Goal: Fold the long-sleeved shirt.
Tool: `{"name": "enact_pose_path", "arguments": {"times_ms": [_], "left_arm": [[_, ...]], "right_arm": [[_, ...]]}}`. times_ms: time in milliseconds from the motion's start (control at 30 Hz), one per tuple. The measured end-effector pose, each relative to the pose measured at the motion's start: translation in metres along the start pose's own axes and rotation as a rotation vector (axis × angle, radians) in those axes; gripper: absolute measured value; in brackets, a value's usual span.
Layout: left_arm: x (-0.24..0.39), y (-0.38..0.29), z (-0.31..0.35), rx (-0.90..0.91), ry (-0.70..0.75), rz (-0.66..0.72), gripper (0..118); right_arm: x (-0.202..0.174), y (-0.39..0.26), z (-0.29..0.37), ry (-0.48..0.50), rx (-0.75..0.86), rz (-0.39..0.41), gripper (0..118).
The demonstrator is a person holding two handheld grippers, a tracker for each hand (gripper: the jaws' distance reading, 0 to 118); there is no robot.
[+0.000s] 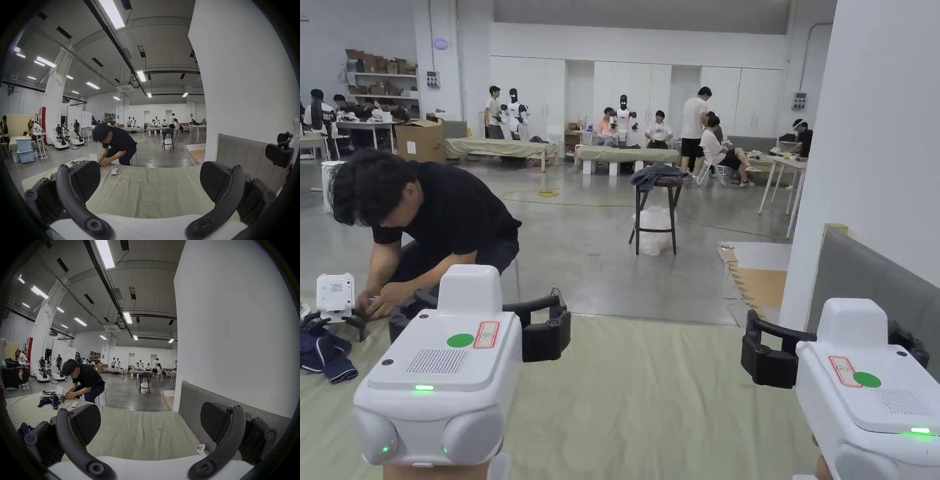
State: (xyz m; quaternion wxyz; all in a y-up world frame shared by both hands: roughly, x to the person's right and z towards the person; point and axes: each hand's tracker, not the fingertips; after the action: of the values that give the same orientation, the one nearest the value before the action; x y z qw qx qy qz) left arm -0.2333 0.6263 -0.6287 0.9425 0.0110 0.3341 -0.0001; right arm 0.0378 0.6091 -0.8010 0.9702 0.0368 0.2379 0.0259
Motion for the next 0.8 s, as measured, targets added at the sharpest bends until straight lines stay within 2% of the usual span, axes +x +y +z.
{"name": "enact_pose_path", "arguments": {"times_ms": [67,133,333,800], "left_arm": [[-0.002,0.000,-0.001,-0.001,-0.001,0.003,111],[-0.004,0.000,-0.001,0.002,0.009,-0.001,111],[-0.009,0.001,-0.001,0.007,0.022,-0.021,111],[-0.012,-0.003,-0.005,-0.004,0.012,-0.030,111]], "right_arm": [[0.001,0.001,-0.002,0.013,-0.004,-0.003,118],[0.006,0.001,-0.006,0.035,-0.033,-0.061,118],[0.013,-0.009,-0.016,-0.008,-0.041,-0.043,118],[0.015,-0.003,-0.012,-0.011,-0.020,-0.012,118]]}}
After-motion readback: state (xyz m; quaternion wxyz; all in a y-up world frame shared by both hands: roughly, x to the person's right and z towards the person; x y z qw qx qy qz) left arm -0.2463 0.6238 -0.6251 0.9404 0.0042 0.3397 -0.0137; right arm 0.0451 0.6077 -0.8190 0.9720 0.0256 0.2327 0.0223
